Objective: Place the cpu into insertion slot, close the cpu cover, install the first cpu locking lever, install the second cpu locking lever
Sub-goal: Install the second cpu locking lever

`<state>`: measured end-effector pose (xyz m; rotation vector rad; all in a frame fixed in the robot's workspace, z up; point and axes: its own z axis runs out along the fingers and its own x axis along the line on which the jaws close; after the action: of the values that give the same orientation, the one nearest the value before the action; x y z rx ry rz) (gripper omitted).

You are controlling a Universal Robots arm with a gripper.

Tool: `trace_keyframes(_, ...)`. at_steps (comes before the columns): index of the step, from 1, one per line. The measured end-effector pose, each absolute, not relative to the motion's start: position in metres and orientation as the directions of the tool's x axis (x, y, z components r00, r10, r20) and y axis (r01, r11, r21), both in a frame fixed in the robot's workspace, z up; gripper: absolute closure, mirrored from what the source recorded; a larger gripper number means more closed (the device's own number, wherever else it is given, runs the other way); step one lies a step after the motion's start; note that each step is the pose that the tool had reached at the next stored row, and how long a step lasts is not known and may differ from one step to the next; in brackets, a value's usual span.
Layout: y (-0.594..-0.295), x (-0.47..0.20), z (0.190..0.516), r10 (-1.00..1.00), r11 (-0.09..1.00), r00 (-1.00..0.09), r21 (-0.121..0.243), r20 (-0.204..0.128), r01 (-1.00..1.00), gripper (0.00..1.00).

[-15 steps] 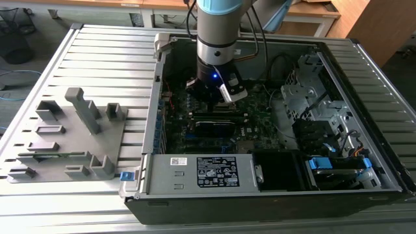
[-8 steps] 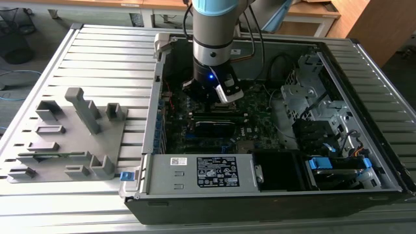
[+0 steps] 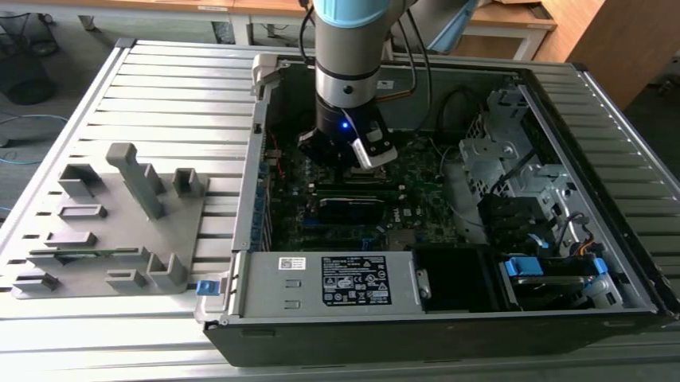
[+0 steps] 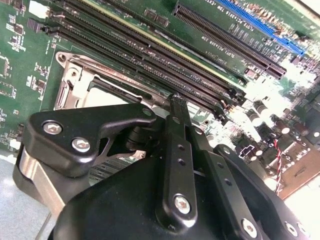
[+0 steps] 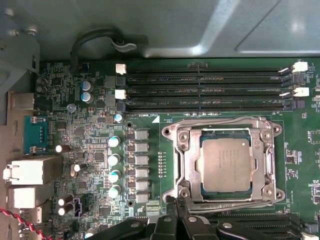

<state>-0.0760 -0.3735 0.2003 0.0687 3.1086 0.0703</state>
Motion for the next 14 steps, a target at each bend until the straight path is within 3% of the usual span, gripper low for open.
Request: trace_keyframes(14,-0.3727,-0.0831,0.1982,0.045,0.997,-0.999,0.057,-0.03,0.043,0.89)
